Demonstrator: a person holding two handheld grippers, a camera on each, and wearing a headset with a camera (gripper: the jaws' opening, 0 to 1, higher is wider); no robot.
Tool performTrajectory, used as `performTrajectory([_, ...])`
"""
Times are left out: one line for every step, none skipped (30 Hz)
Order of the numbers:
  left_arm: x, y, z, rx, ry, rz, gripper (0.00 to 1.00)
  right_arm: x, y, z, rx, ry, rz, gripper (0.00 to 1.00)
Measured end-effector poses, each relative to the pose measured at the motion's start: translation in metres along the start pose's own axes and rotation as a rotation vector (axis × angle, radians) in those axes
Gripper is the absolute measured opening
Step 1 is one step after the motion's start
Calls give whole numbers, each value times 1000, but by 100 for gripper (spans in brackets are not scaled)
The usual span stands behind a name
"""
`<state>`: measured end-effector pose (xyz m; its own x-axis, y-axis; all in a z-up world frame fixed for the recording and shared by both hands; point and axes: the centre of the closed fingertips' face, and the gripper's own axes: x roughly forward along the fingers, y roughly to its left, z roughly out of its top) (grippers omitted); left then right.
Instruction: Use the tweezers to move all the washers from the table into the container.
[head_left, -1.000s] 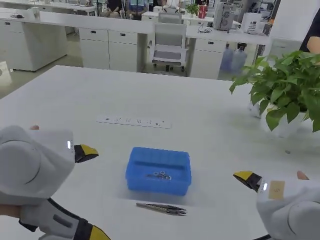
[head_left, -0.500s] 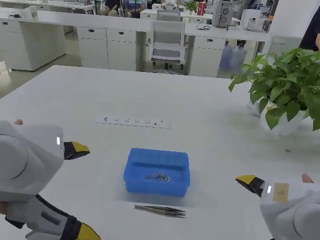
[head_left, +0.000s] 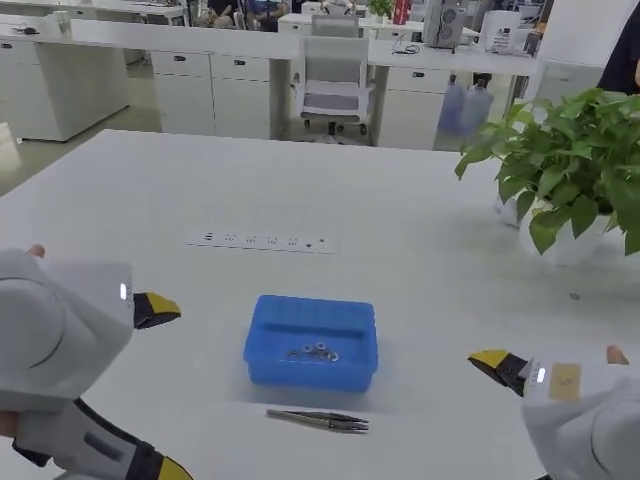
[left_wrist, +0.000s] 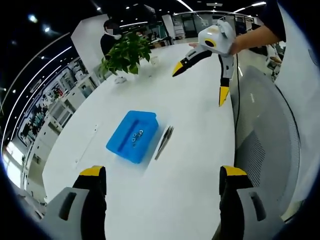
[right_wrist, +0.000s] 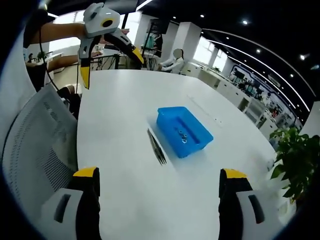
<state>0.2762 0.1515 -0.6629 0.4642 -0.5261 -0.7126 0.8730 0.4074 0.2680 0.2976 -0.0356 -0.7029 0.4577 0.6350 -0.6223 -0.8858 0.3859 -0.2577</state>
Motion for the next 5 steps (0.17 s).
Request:
performTrajectory([0, 0, 1, 1, -1, 0, 99, 0, 0, 0, -1, 1, -3, 100])
performTrajectory([0, 1, 2, 4, -2, 2, 99, 0, -1, 0, 3, 2, -6, 100])
performTrajectory([0, 1, 2, 7, -2, 4, 99, 0, -1, 0, 7, 2, -6, 100])
performTrajectory([0, 1, 2, 10, -2, 4, 99, 0, -1, 0, 9, 3, -7, 100])
performTrajectory([1, 1, 2, 17, -1, 2, 99, 0, -2, 0, 8, 4, -9, 100])
